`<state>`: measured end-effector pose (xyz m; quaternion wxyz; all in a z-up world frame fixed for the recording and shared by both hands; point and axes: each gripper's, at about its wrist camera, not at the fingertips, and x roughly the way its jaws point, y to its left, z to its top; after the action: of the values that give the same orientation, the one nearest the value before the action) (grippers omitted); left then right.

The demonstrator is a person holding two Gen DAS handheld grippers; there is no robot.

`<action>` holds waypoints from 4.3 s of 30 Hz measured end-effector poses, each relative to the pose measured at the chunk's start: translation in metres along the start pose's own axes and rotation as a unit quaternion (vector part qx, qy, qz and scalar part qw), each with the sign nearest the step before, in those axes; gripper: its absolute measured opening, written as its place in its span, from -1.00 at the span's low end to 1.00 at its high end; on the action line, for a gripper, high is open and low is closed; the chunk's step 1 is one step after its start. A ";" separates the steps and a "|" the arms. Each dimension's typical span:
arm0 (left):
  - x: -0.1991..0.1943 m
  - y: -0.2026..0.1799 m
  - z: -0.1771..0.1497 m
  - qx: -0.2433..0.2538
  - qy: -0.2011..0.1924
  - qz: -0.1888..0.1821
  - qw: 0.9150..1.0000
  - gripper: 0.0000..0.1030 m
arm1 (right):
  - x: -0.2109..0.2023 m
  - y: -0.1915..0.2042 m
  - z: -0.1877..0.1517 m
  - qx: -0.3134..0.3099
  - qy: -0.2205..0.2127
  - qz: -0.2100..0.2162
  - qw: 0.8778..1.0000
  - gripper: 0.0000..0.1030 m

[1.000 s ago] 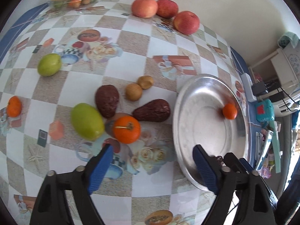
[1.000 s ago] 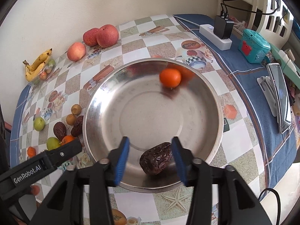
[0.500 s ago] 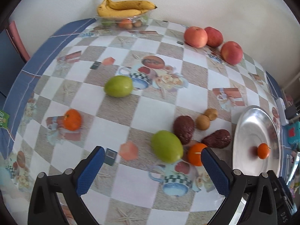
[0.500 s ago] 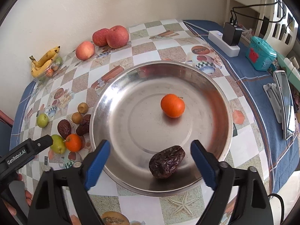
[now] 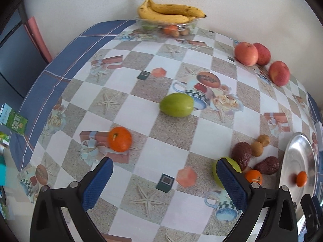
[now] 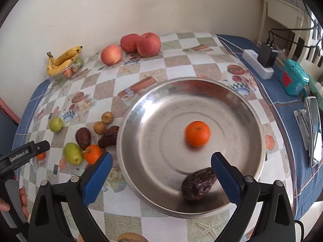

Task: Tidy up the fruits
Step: 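Move the right tool to a tangerine while the left tool moves to a green pear, then grasp the tangerine with the right tool while the left tool grasps the green pear, then lower the tangerine into the bowl with the right tool while the left tool releases the pear there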

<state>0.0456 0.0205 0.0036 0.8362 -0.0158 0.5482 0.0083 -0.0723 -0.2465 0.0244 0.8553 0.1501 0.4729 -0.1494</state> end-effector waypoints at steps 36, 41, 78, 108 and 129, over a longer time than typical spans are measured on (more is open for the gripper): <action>-0.006 0.025 0.034 -0.054 -0.043 -0.067 0.995 1.00 | 0.024 0.114 0.039 -0.082 0.015 0.084 0.993 0.60; 0.001 0.014 0.028 -0.058 -0.005 -0.116 0.992 1.00 | 0.027 0.113 0.033 -0.086 0.026 0.083 0.992 0.35; 0.047 -0.032 -0.007 -0.057 0.145 -0.236 0.959 -0.21 | 0.082 0.105 -0.003 -0.092 0.131 0.061 0.985 -0.28; -0.002 -0.022 0.007 -0.044 0.047 -0.196 0.978 -0.22 | 0.039 0.087 0.017 -0.053 0.078 0.072 0.993 -0.29; -0.041 -0.162 -0.053 0.202 0.015 -0.264 0.943 -0.22 | 0.015 -0.048 0.038 0.106 0.024 -0.066 0.992 -0.29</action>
<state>-0.0143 -0.1430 0.0234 0.7857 0.0096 0.5271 -0.3237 -0.0552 -0.3067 0.0255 0.8114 0.2115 0.4836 -0.2510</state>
